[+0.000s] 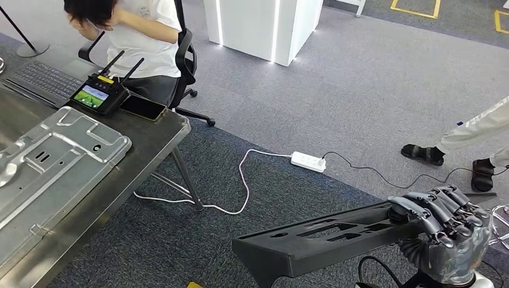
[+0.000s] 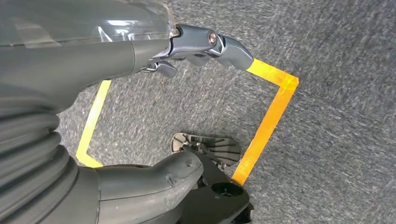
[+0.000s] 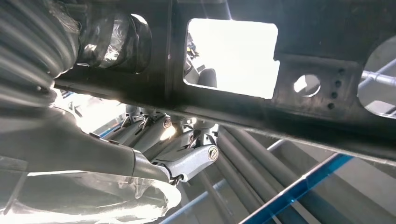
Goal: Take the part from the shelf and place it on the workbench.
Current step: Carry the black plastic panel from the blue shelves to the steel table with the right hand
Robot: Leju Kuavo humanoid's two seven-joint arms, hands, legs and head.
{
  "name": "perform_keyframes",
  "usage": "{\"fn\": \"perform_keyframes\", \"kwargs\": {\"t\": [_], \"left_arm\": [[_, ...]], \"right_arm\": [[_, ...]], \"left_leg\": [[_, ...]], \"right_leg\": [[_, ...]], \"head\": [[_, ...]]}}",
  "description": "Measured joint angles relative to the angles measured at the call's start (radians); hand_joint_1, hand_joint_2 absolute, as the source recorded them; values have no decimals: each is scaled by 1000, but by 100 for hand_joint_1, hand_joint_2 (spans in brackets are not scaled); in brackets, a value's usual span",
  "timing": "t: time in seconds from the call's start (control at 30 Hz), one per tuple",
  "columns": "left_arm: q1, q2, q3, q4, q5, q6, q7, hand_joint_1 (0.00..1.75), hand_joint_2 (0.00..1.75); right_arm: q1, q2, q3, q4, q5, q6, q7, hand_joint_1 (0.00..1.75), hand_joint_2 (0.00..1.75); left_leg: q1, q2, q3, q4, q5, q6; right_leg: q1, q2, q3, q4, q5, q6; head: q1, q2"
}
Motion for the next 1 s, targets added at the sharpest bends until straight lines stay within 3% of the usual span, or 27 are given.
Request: {"fn": "perform_keyframes", "kwargs": {"t": [0.03, 0.07, 0.1, 0.13, 0.2, 0.27, 0.3, 0.33, 0.4, 0.43, 0.47, 0.53, 0.57, 0.63, 0.7, 0.77, 0.8, 0.83, 0.9, 0.93, 1.0], "left_arm": [[2, 0, 0, 0, 0, 0, 0, 0, 175], [4, 1, 0, 0, 0, 0, 0, 0, 175], [5, 1, 0, 0, 0, 0, 0, 0, 175], [4, 1, 0, 0, 0, 0, 0, 0, 175], [0, 1, 0, 0, 0, -2, 0, 0, 175], [0, 1, 0, 0, -1, -3, -2, 0, 175], [1, 2, 0, 0, -2, -3, -4, 0, 175], [2, 2, 0, 0, -3, -3, -6, 0, 175], [2, 2, 0, 0, -3, -2, -10, 0, 175], [0, 1, 0, 0, -3, -1, -12, 0, 175], [-2, 1, 0, 0, -3, 1, -14, 0, 175], [-3, 0, 1, 0, -3, 4, -15, 0, 175], [-3, -1, 1, 0, -5, 6, -14, 0, 175], [-6, -3, 1, 0, -10, 10, -11, 0, 175], [-12, -7, 1, 0, -15, 12, -8, 0, 175], [-15, -11, 1, 0, -16, 11, -6, 0, 175], [-15, -12, 1, 0, -16, 10, -6, 0, 175], [-15, -13, 1, 0, -16, 8, -6, 0, 175], [-14, -16, 2, 0, -17, 6, -7, 0, 175], [-15, -17, 2, 0, -17, 6, -8, 0, 175], [-14, -19, 2, 0, -16, 7, -11, 0, 175]], "right_arm": [[-2, -1, -2, 0, -1, 0, 0, 175, 175], [-4, -2, -2, 0, -1, 0, 1, 175, 175], [-5, -2, -2, 0, -1, 0, 1, 175, 175], [-5, -2, -3, -1, -1, 0, 2, 175, 175], [-5, -3, -4, -1, 0, 0, 10, 175, 175], [-8, -5, -7, -1, -2, 0, 22, 175, 175], [-10, -7, -10, -1, -4, 0, 27, 175, 175], [-14, -10, -13, -1, -8, 0, 31, 175, 175], [-21, -18, -19, -1, -14, 0, 41, 175, 175], [-26, -22, -22, 0, -17, 0, 46, 175, 175], [-32, -26, -24, 1, -19, 0, 52, 175, 175], [-44, -34, -29, 6, -21, 0, 61, 175, 175], [-50, -38, -31, 9, -21, 0, 65, 175, 175], [-54, -43, -35, 15, -23, 0, 70, 175, 175], [-52, -45, -40, 19, -25, 0, 71, 175, 175], [-50, -45, -45, 25, -26, 0, 71, 175, 175], [-50, -45, -47, 27, -27, 0, 71, 175, 175], [-49, -45, -48, 29, -29, 0, 71, 175, 175], [-48, -45, -52, 31, -32, 0, 70, 175, 175], [-46, -45, -55, 31, -34, 0, 70, 175, 175], [-39, -45, -63, 31, -37, 0, 68, 175, 175]], "left_leg": [[1, -8, -1, -1, 0, -6], [0, -1, -3, 4, -4, -11], [-1, 20, -11, 22, -17, -16], [-2, 49, -28, 59, -40, -21], [4, 102, -90, 182, -102, -31], [12, 116, -140, 273, -128, -39], [15, 120, -140, 267, -112, -41], [17, 128, -119, 223, -81, -42], [14, 170, -50, 85, -16, -37], [11, 188, -25, 35, 1, -32], [7, 199, -13, 9, 6, -26], [4, 183, -14, 2, 4, -13], [5, 171, -12, -3, 7, -7], [7, 148, -4, -13, 13, 6], [8, 124, -2, -16, 15, 15], [6, 96, -1, -14, 15, 17], [5, 82, 0, -13, 14, 17], [4, 68, 2, -10, 12, 16], [4, 41, 3, -4, 8, 12], [4, 28, 0, 0, 5, 9], [6, 5, -8, 4, 5, -2]], "right_leg": [[-2, -12, 2, -4, 1, -5], [-3, -23, 7, -10, 3, -10], [-5, -36, 12, -16, 4, -17], [-7, -50, 17, -23, 5, -23], [-3, -80, 21, -25, 2, -32], [0, -109, 23, -24, -3, -32], [0, -122, 25, -24, -5, -31], [-1, -135, 29, -24, -8, -28], [2, -158, 38, -22, -16, -20], [4, -167, 41, -20, -20, -14], [6, -176, 44, -19, -23, -9], [7, -195, 50, -21, -27, 2], [5, -194, 54, -18, -32, 8], [-3, -150, 40, 26, -65, 17], [-7, -92, -19, 144, -127, 20], [-7, -74, -80, 249, -156, 21], [-7, -71, -91, 255, -142, 20], [-7, -67, -83, 224, -108, 19], [-9, -32, -35, 98, -31, 14], [-10, -11, -14, 45, -9, 12], [-8, 10, 2, 1, -4, 8]], "head": [[0, 0], [0, 0], [-1, 0], [-2, 0], [-3, 0], [-3, 0], [-3, 0], [-3, 0], [-3, 0], [-2, 0], [-2, 0], [-2, 0], [-2, 0], [-1, 0], [-1, 0], [-1, 0], [-1, 0], [-1, 0], [-1, 0], [-1, 0], [-1, 0]]}}
